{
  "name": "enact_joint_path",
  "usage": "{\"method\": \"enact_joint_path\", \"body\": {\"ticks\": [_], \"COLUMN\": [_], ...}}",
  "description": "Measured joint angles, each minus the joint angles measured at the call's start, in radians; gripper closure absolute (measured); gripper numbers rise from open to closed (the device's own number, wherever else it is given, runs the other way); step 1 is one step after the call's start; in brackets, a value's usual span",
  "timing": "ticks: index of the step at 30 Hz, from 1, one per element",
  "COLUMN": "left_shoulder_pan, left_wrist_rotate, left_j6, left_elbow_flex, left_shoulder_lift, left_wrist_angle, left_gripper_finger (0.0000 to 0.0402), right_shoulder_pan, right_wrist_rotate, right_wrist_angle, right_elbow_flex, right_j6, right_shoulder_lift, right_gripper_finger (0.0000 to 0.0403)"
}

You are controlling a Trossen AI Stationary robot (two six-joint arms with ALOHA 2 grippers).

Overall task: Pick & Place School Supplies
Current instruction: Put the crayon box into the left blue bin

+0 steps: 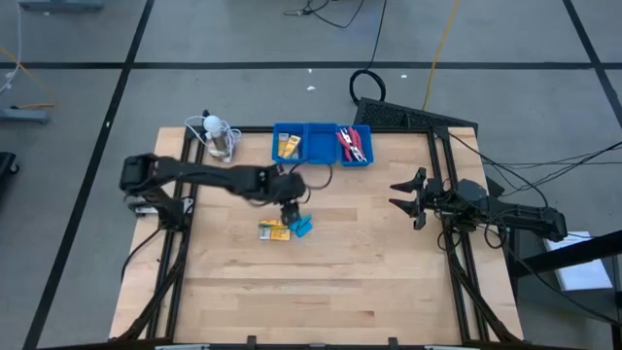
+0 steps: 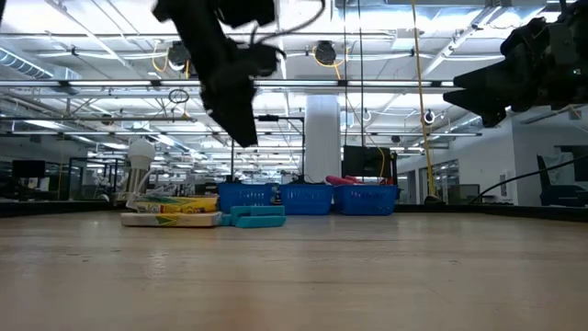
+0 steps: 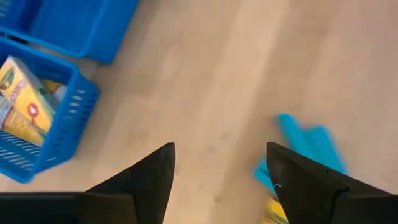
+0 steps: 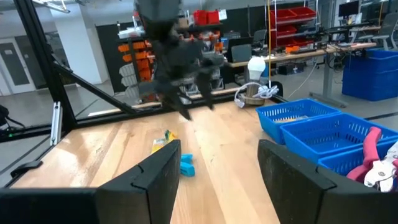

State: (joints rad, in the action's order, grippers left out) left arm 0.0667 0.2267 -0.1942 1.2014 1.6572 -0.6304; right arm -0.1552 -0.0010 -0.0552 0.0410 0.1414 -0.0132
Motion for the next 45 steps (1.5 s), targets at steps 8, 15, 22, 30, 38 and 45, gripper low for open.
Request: {"method": "enact_joint_path", "body": {"ticks": [8,15,22,30,38,45], "left_shoulder_pan": [-0.151,-0.2,-0.202,-0.202,-0.202,-0.202], "left_wrist_rotate": [0.002,0.002,0.002,0.002,0.003,-0.003], "left_j6": [-0.141,-0.215,-0.306,-0.211,-0.147,-0.131], "left_elbow_flex": [-0.124,-0.299,-0.371,-0.376,-0.376,-0.422], "left_shoulder_lift": [-0.118,-0.119,-0.119,-0.119,-0.119,-0.099], "left_wrist_angle": [-0.023,0.0,0.024,0.061,0.06,0.158], "left_gripper_finger": [0.0155,0.0156,0.0156,0.0156,0.0156,0.0156], "right_shoulder_pan": [0.0,0.0,0.0,0.0,0.0,0.0], "right_wrist_rotate": [0.0,0.0,0.0,0.0,0.0,0.0], "right_wrist_angle": [-0.002,-0.003,-0.004,-0.003,-0.004,-0.004], "right_elbow_flex": [0.0,0.0,0.0,0.0,0.0,0.0], "right_j6": [0.0,0.0,0.0,0.0,0.0,0.0], "right_shoulder_lift": [-0.014,-0.016,-0.016,-0.016,-0.016,-0.016], "right_gripper_finger": [0.0198,0.0197,0.0198,0.0197,0.0198,0.0196]}}
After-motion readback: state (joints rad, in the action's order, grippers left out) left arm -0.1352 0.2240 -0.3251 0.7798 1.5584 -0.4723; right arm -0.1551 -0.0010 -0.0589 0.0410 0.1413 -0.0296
